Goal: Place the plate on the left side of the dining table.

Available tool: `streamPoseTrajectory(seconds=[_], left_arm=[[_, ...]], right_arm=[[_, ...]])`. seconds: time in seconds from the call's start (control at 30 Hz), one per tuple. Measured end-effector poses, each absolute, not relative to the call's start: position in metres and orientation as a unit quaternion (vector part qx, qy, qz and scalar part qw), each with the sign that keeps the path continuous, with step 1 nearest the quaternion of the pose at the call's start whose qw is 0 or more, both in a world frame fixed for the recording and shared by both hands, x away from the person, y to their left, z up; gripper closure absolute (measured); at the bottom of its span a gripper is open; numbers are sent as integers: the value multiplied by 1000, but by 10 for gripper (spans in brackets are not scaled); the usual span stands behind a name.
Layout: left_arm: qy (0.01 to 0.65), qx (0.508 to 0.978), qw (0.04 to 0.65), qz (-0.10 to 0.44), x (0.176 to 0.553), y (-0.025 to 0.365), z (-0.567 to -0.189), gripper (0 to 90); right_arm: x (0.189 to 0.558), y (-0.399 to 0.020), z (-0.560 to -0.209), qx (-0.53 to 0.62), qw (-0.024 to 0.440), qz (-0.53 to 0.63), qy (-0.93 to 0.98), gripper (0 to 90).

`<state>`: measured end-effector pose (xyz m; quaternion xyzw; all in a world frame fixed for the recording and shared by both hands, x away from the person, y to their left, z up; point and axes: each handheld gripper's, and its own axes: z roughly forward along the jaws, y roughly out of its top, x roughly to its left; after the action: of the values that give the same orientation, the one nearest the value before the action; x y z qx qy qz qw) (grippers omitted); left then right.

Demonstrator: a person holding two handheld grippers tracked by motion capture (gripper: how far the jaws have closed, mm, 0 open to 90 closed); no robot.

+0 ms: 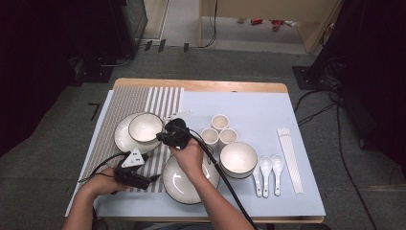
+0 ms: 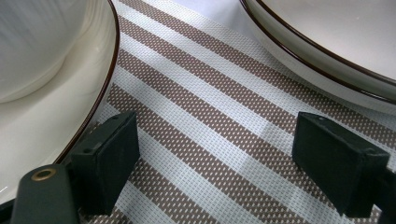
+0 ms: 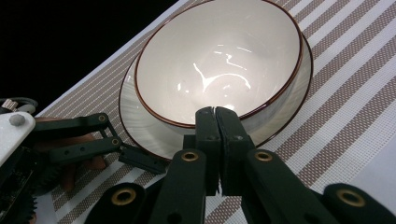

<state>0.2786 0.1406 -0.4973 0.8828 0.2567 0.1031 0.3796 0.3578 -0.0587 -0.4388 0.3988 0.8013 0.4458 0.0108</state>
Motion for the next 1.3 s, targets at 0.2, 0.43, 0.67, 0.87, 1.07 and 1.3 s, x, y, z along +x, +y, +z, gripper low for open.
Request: streamPoseTrajectory(seconds=[0.2,0.43,0.67,0.87,1.07,1.3], left_arm=[[257,883,380,103,279,141,-497,152],[257,883,379,103,279,141,-497,152],[257,883,380,103,279,141,-497,152],[257,883,380,103,279,141,-497,152],[257,883,379,103,279,141,-497,152],[257,883,380,104,279,141,-497,152]], right_arm=[[362,-56,-438,399,15,447,801,883],[366,-52,-435,398,21,446,801,888],[366,-47,-438,397,21,440,806,893],[367,-46,-439,399,18,444,802,893],[369,-45,-439,401,20,443,801,888],[369,-43,-439,397,23,443,803,883]])
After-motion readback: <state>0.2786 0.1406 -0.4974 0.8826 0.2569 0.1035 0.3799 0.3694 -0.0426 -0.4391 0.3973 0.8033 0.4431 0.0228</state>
